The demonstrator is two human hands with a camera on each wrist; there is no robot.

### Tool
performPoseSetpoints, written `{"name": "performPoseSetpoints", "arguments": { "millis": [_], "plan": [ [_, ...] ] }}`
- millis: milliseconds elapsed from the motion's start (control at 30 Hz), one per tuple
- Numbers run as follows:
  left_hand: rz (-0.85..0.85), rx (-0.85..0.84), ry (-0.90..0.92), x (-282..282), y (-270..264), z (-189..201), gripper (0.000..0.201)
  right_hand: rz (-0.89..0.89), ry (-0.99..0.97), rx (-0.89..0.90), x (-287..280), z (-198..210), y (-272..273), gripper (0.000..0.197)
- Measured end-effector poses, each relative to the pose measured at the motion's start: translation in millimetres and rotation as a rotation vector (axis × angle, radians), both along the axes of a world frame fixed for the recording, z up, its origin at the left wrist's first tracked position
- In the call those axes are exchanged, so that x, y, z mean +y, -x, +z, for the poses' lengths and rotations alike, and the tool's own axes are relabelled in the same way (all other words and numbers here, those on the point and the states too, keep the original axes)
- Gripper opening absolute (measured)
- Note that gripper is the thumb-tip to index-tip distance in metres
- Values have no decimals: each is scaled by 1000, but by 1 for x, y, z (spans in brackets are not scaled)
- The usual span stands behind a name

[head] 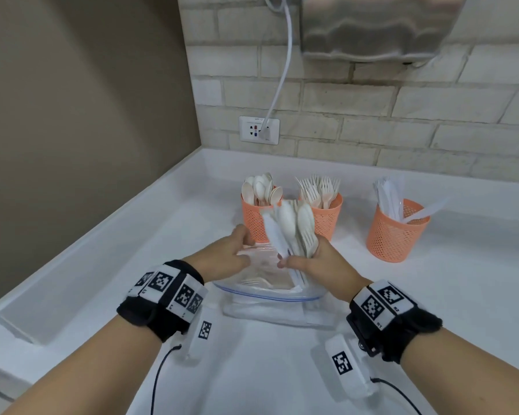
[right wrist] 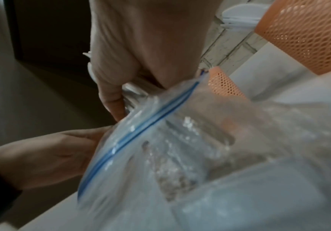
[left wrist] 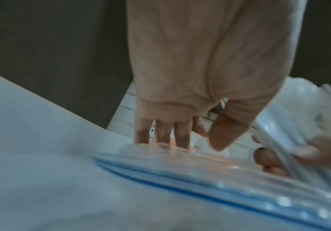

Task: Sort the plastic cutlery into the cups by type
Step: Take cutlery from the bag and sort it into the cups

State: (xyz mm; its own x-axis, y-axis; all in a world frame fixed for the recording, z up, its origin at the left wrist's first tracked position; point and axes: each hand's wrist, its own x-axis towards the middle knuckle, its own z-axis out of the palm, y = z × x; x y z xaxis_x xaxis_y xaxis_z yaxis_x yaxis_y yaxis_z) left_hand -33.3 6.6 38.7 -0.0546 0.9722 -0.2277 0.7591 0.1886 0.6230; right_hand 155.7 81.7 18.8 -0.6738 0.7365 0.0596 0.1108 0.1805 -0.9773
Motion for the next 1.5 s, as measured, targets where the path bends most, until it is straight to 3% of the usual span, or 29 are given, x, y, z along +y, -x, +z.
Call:
{"name": "performPoseSetpoints", "arguments": {
  "millis": [67, 133, 200, 300, 367, 400, 500, 533, 600, 667, 733, 900, 967, 1033, 1100, 1167, 1200, 1300, 1367, 1500],
  "plan": [
    [-147, 25, 66, -1, -16, -7, 75, -9, 38, 64, 1, 9, 0, 17],
    [-291, 319, 203, -2, -30, -21, 97, -13, 94, 153, 3, 16, 1, 11],
    [-340, 582, 288, -2, -37, -34, 93, -25, 170, 247, 8, 20, 1, 15],
    [-334, 660, 332, 0, -41, -34, 84, -14, 259, 323, 10, 27, -4, 16],
    [-303, 499, 280, 6, -36, -23, 80, 4, 314, 350, 9, 30, -8, 13],
    [-274, 276, 238, 10, -34, -15, 82, 6, 338, 363, 8, 31, -9, 12],
    [-209, -651, 66, 15, -36, 8, 85, 22, 394, 410, 3, 34, -7, 13],
    [-170, -840, 34, 14, -40, 15, 78, 41, 411, 431, 0, 35, -4, 14],
    [-102, -1019, -8, 15, -51, 20, 56, 77, 429, 456, -6, 37, 2, 13],
    [-51, -1103, -42, 15, -59, 19, 40, 78, 453, 440, -11, 40, 9, 17],
    [-27, -1158, -47, 17, -62, 15, 40, 67, 430, 396, -11, 45, 11, 21],
    [-38, -1138, -42, 19, -64, 15, 28, 147, 97, -31, -2, 63, 4, 28],
    [-5, -1151, -62, 21, -64, 13, 26, 183, 58, -160, 1, 67, 2, 26],
    [48, -1187, -87, 23, -65, 13, 26, 164, 38, -277, 4, 68, -2, 36],
    [136, -1238, -114, 26, -65, 13, 16, -38, -37, -259, 6, 64, -1, 50],
    [212, -1294, -154, 28, -65, 14, 5, -340, -202, -34, 5, 58, -1, 37],
    [231, -1308, -178, 30, -65, 14, 9, -392, -290, 58, 3, 56, -1, 25],
    [248, -1320, -207, 32, -66, 14, 37, -250, -463, 24, -11, 49, 7, 10],
    [257, -1340, -216, 31, -69, 15, 45, -217, -574, -90, -16, 39, 12, 17],
    [275, -1403, -229, 32, -71, 10, 54, -244, -726, -136, -21, 28, 18, 21]
  ]
}}
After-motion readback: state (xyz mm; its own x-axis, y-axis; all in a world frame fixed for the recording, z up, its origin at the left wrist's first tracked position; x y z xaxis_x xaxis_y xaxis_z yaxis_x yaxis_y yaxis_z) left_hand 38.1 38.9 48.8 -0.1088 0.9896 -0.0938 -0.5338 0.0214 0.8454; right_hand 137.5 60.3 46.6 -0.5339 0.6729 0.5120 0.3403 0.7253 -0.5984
